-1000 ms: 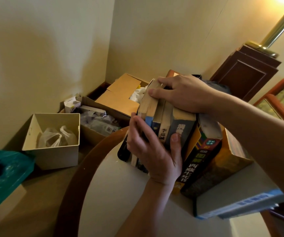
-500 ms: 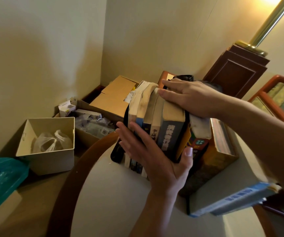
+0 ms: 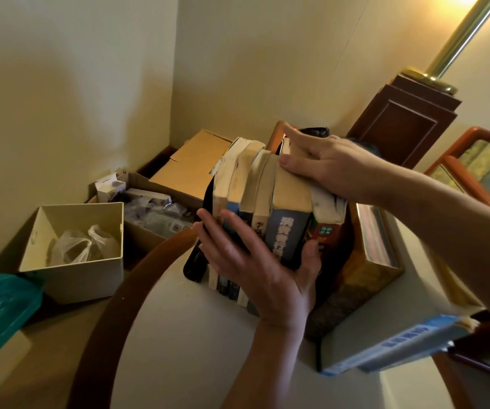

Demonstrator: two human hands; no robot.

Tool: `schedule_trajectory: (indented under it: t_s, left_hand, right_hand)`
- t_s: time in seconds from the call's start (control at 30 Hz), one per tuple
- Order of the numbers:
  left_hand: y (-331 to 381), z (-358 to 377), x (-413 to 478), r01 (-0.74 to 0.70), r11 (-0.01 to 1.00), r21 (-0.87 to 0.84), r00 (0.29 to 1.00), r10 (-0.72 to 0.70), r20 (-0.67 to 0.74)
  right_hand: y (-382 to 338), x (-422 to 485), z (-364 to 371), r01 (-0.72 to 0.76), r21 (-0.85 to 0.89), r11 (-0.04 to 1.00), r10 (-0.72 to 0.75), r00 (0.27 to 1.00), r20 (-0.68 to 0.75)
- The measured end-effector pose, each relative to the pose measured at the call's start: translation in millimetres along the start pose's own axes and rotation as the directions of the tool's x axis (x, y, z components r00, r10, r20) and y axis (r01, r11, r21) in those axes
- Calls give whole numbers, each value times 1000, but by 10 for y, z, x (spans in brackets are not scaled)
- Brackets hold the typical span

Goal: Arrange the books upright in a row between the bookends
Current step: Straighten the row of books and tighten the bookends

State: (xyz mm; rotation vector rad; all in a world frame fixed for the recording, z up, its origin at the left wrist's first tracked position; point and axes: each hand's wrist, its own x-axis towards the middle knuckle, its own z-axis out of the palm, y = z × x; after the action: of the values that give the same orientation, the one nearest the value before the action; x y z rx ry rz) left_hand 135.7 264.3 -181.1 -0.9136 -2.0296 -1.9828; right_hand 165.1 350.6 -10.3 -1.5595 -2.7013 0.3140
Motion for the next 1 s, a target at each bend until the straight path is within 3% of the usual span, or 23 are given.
schedule_trajectory:
  t_s: [0.17,0.33,0.63,0.77,0.87,0.93,1.0]
  left_hand:
    - [3,-16,-15,-10,1000,-21,1000,10,20]
    - [-131,-13,-32,-97,994,51,995,96,33]
    - [-185,-126,3,-123,992,28,987,120,103]
    - [-169,-366,256,-150,982,-113,973,166,158]
    - [-48,-514,657,-109,976,-191,959,153,238]
    - [-2,-577,916,-146,964,-223,922,214,323]
    - [2,-646,1093,-227,946,-232,843,311,440]
  right_hand:
    - [-48,8,38,8,-114,993,-9,1000,-1]
    - [-84,19,62,11,6,1000,-11,1000,6]
    - [-167,-6,99,4,-45,999,-5,1000,-19]
    - [-237,-305,123,-64,157,986,81,991,-106]
    - [-379,-826,267,-23,357,934,139,943,-303]
    - [-528,-1213,535,53,452,891,167,885,-434]
    - [-677,-1502,896,98,532,841,183,873,-451]
